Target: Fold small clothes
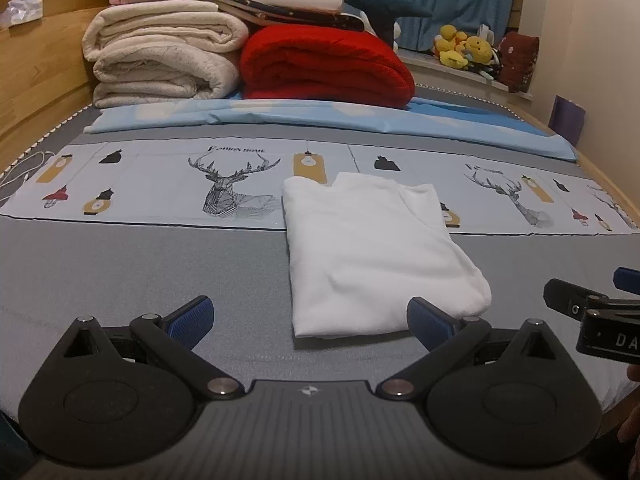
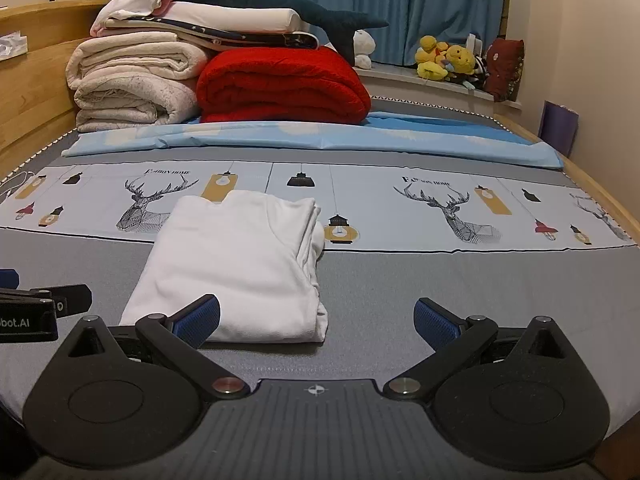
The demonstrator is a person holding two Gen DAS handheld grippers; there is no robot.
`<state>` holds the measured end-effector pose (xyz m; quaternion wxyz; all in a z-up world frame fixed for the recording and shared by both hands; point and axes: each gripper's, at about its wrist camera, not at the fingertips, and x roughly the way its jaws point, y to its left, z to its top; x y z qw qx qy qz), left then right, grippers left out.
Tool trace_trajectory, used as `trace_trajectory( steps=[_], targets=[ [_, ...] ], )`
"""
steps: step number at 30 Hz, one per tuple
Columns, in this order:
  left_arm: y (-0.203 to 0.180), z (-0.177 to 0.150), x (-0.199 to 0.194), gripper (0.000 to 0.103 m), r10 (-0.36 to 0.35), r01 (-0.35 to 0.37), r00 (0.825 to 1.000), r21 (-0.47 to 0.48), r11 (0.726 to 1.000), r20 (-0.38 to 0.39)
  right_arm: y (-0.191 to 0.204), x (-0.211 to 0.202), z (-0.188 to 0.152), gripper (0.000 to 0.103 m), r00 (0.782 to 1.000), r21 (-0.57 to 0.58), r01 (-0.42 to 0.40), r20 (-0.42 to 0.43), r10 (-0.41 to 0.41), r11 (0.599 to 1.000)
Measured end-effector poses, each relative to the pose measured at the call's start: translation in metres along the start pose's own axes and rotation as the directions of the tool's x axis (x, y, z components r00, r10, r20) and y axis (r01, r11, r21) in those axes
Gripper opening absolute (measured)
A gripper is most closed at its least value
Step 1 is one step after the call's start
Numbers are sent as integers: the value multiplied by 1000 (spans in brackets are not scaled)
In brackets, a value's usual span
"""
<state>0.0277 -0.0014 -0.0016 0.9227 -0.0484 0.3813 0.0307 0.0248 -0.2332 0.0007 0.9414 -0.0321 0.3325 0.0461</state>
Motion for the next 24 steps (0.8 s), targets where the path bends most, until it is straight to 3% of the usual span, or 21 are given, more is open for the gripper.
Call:
trace_trajectory(
  steps=[24],
  targets=[
    [-2, -2, 4, 103, -6, 6, 1000, 8, 1000, -15, 2, 2, 0, 102, 1000, -18, -5, -5, 5, 1000]
  ],
)
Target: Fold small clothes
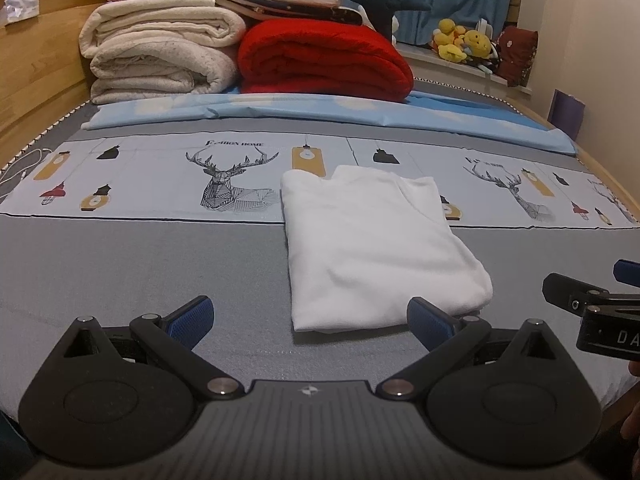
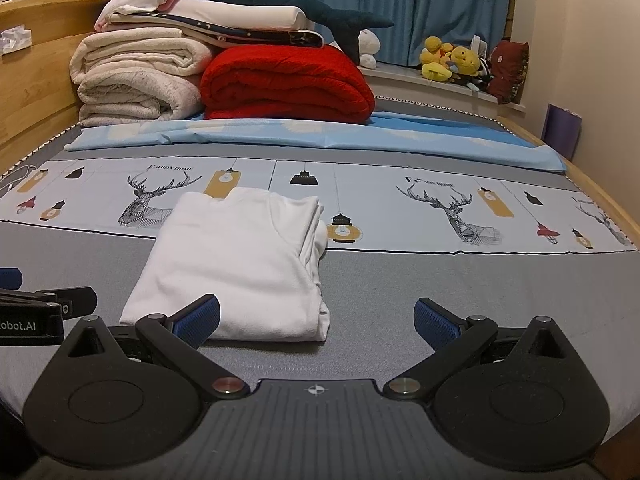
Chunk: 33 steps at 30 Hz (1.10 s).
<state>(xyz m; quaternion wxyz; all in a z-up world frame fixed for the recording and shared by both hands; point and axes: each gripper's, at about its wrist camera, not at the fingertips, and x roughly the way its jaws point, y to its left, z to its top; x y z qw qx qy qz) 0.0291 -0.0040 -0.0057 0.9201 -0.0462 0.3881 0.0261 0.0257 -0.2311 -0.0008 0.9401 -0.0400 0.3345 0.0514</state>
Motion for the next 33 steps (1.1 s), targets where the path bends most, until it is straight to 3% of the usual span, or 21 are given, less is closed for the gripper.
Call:
trace_trajectory(
  steps=[33],
  targets=[
    [-6, -2, 1, 103, -16, 16, 1000, 15, 1000, 2, 1, 1, 0, 102, 1000, -4, 0, -3, 0, 1000]
  ],
)
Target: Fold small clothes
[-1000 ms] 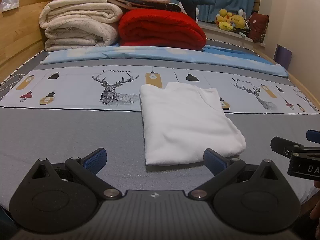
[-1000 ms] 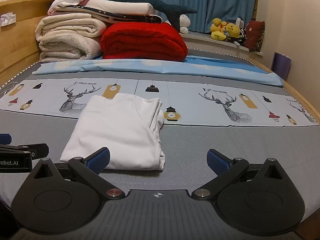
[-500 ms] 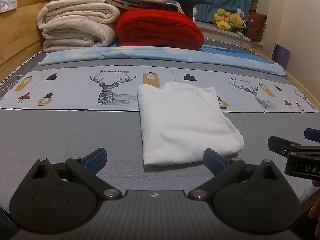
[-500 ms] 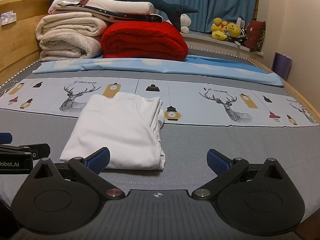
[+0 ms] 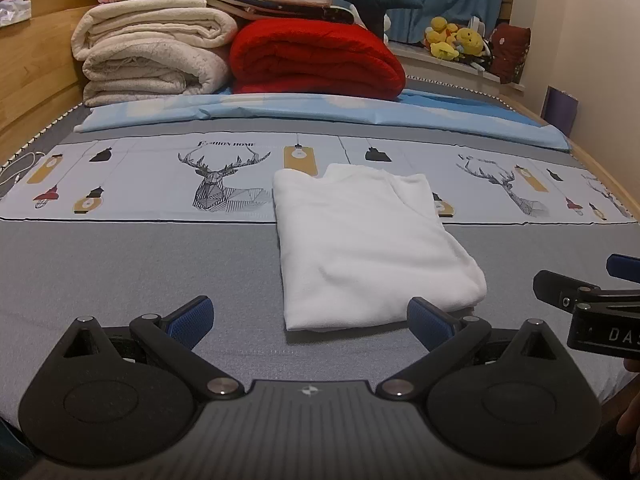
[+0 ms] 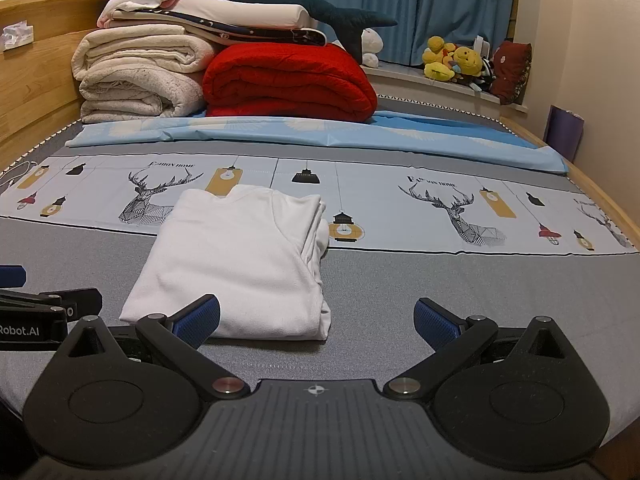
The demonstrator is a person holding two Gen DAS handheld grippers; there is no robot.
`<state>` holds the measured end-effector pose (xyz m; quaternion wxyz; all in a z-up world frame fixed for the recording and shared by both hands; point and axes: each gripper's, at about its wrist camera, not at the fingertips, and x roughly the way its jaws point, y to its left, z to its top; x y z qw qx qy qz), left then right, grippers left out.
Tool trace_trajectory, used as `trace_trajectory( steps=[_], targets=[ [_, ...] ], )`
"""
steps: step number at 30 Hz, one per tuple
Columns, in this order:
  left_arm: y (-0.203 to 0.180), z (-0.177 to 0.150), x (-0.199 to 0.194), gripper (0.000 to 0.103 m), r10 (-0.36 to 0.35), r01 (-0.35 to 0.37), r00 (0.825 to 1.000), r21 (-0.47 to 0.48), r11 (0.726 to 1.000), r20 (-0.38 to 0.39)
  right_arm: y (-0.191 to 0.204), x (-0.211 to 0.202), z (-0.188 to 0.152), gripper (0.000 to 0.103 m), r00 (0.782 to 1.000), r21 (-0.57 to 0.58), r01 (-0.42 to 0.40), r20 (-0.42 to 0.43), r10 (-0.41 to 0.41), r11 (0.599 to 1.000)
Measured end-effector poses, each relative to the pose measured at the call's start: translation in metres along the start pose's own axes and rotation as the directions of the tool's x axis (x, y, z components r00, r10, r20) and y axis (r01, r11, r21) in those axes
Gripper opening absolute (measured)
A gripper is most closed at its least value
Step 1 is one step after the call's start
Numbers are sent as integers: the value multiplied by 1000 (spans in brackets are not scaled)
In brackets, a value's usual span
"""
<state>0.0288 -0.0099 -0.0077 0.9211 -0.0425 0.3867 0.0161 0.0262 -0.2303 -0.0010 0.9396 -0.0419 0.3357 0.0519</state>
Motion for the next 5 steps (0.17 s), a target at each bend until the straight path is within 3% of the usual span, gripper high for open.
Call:
trace_trajectory(
  steps=[5],
  targets=[
    [0, 0, -1, 103, 0, 0, 1000, 3, 1000, 7, 0, 0, 0, 102, 1000, 0, 0, 0, 0, 1000]
  ],
)
